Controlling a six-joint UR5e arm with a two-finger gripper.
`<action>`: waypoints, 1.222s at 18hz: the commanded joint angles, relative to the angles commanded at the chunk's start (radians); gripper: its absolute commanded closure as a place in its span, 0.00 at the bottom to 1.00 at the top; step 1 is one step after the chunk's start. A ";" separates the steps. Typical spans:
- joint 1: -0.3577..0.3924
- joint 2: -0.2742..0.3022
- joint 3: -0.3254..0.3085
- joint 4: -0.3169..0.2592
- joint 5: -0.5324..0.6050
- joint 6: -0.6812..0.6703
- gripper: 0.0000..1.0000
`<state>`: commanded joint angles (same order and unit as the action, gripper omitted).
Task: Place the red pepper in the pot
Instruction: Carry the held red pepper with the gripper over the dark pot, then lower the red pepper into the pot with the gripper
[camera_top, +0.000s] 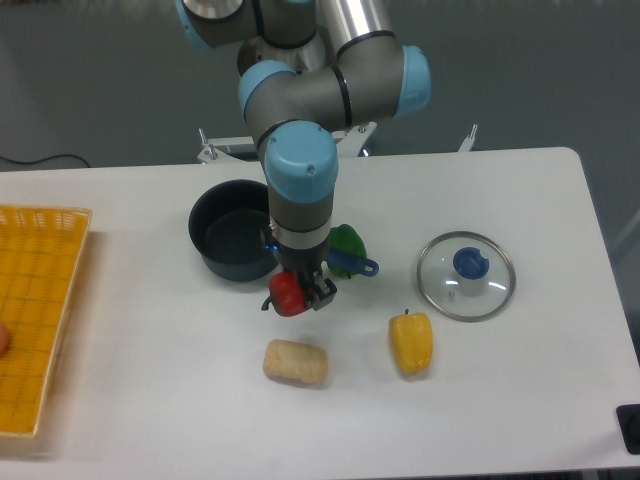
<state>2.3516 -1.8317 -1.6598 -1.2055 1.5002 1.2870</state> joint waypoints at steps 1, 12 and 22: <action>0.000 0.009 0.000 -0.021 0.000 0.000 0.44; -0.052 0.051 -0.047 -0.105 0.032 0.008 0.44; -0.133 0.072 -0.118 -0.152 0.129 0.009 0.44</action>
<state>2.2182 -1.7595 -1.7778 -1.3576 1.6289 1.2962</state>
